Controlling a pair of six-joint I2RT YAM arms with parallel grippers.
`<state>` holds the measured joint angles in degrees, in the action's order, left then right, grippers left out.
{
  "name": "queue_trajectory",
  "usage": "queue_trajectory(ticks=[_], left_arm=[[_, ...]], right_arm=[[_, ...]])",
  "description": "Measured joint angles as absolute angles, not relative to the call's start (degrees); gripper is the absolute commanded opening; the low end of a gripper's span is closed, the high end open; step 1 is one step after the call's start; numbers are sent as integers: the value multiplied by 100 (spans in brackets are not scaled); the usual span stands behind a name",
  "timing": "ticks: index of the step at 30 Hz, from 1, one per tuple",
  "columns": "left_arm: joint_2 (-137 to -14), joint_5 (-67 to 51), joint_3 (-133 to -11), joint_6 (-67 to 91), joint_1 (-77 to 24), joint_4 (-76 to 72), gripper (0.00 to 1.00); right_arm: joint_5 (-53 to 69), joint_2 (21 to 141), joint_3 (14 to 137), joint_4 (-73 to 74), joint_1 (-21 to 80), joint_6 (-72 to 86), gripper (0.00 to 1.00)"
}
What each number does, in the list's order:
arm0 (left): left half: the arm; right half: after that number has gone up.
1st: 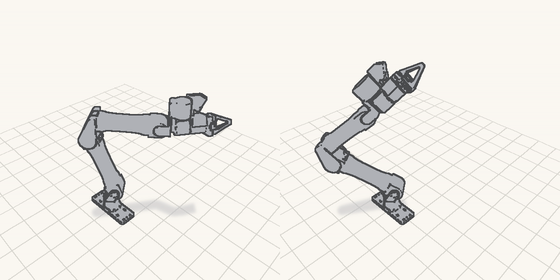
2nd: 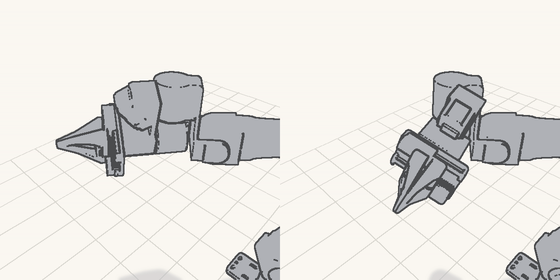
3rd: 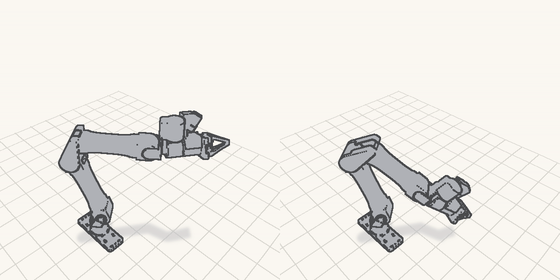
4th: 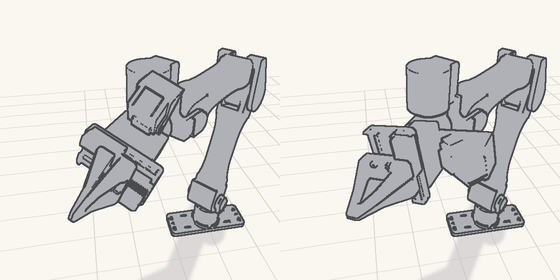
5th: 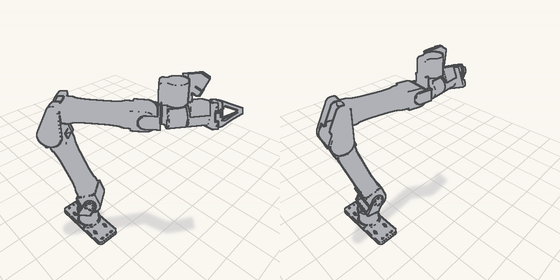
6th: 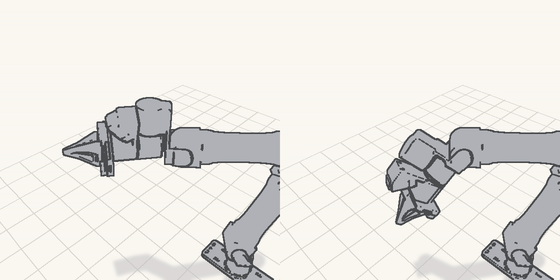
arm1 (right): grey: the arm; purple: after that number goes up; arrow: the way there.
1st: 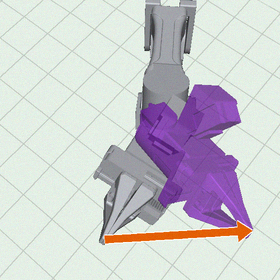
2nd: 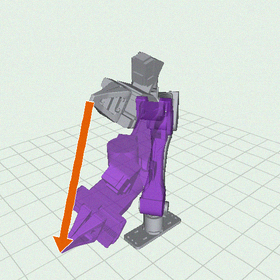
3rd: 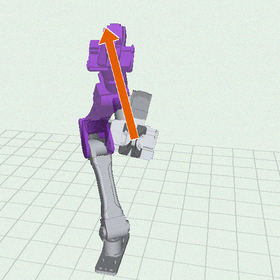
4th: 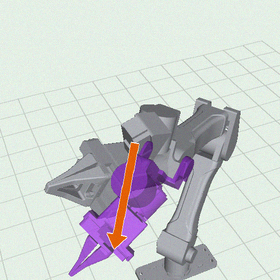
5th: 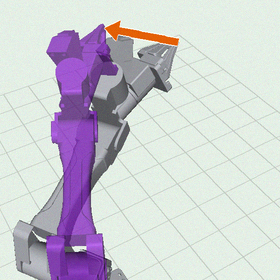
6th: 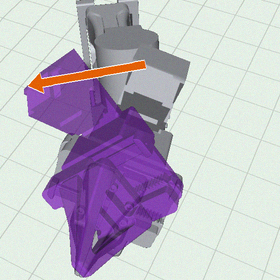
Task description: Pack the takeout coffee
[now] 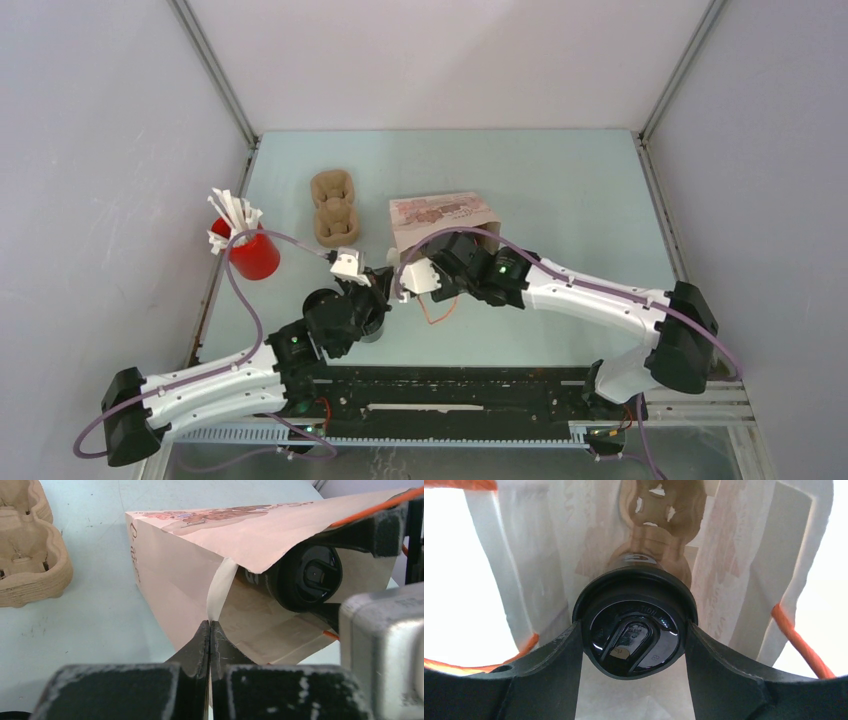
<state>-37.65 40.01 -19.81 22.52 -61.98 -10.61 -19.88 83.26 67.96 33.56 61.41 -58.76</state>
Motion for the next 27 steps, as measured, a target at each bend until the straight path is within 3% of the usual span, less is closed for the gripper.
queue_trajectory(ticks=[27], left_arm=[[-3695, 4034, -1981, 2261, -6198, -1133, 0]], right_arm=[[-2137, 9183, 7231, 3028, 5551, -6346, 20]])
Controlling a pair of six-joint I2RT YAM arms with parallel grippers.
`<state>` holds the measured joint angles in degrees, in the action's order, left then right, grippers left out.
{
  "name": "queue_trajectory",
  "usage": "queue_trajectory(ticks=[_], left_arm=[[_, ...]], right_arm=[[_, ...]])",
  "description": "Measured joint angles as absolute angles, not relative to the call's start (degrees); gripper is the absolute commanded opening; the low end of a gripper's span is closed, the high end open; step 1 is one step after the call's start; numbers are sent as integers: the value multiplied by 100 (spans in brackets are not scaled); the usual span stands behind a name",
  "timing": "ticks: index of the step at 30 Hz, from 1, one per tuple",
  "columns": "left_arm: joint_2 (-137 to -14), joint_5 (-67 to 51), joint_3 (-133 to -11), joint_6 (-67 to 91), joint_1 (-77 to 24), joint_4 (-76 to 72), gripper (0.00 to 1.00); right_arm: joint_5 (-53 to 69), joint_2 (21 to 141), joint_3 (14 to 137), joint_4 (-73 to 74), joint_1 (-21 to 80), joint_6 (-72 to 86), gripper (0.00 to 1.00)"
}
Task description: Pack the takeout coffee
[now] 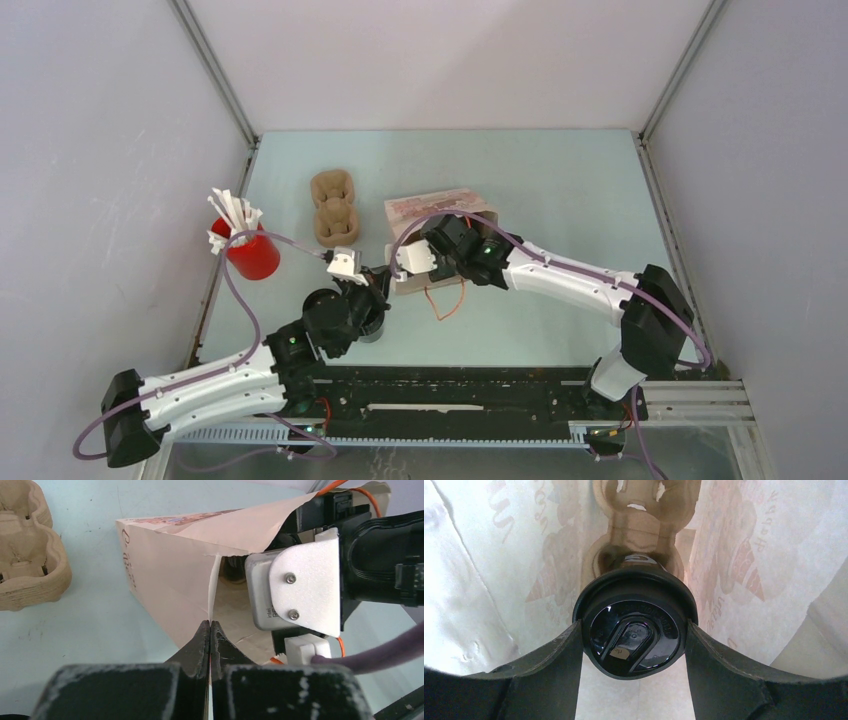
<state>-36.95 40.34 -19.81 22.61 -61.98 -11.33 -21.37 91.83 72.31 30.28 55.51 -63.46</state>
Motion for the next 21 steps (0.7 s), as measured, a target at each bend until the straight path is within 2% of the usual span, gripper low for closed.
queue_trajectory(ticks=[15, 21], left_arm=[[-3514, 4032, -1981, 2552, -6198, -930, 0], [-3568, 4029, -1981, 2659, -6198, -873, 0]], right_arm=[[-1479, 9301, 6851, 1938, 5142, -6617, 17], [-1293, 9301, 6296, 904, 5105, -6827, 19]])
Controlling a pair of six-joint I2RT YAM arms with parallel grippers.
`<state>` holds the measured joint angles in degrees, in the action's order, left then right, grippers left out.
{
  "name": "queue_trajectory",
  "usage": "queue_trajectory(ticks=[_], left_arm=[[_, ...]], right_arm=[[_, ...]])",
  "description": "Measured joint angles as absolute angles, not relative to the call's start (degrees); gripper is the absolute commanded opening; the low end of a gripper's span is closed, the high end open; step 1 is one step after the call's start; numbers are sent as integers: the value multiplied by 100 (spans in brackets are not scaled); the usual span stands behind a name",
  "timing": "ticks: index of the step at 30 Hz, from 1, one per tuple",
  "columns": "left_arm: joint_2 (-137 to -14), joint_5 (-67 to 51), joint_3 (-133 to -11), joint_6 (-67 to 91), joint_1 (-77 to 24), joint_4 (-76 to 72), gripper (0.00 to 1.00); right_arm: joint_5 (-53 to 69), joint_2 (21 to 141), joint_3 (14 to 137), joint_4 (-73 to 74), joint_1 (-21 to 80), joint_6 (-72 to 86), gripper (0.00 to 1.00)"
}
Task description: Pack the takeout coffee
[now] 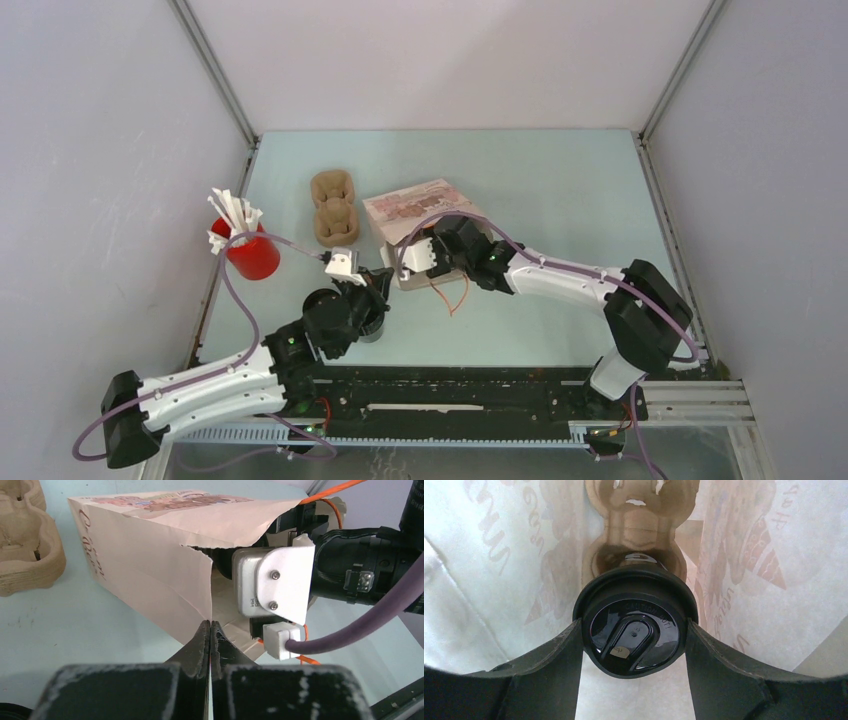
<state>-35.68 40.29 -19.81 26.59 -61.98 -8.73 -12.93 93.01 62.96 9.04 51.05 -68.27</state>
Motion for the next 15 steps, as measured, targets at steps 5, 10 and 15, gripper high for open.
queue_trajectory(ticks=[5, 10, 15], left_arm=[[-3686, 3975, -1981, 2720, -6198, -867, 0], [-3719, 3879, -2001, 2816, -6195, -742, 0], [-3758, 3516, -2349, 2871, -6198, -471, 0]], right_arm=[[-1017, 9443, 5931, -200, 4971, -7218, 18], [-829, 9623, 5933, -558, 4869, -7347, 18], [-880, 9260, 5933, -158, 4930, -7247, 19]])
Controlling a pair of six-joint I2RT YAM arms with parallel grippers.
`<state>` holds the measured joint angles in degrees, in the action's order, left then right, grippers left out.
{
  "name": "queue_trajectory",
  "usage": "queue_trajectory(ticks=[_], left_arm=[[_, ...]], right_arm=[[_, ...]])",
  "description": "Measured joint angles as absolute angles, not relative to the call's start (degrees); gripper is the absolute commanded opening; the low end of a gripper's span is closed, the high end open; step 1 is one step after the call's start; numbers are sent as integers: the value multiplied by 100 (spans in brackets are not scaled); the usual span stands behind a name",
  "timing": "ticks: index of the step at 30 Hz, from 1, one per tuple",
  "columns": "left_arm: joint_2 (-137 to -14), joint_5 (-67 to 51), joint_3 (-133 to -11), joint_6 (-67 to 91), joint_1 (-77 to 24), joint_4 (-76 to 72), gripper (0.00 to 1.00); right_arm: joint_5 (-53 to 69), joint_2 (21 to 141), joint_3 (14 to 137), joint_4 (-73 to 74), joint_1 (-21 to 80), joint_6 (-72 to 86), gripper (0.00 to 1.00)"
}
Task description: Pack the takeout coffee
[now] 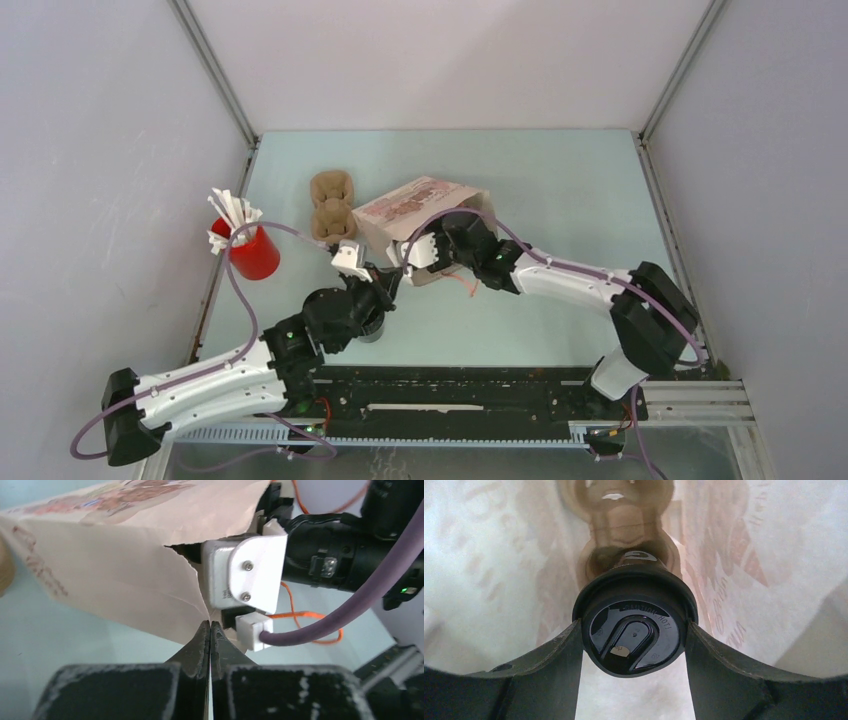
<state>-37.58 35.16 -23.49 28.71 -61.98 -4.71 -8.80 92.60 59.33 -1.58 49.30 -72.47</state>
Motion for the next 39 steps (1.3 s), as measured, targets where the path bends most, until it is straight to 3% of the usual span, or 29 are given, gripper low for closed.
queue_trajectory(ticks=[9, 24, 39], left_arm=[[-4289, 2451, -3326, 2864, -6163, -213, 0], [-4303, 753, -3365, 3457, -6213, -108, 0], [-3588, 1918, -3120, 3824, -6235, 930, 0]], right_arm=[[-1317, 8143, 5933, 1186, 5107, -6807, 18], [-1885, 7275, 6123, 3844, 5852, -5358, 19], [-1321, 7612, 6128, 3656, 5876, -5640, 17]])
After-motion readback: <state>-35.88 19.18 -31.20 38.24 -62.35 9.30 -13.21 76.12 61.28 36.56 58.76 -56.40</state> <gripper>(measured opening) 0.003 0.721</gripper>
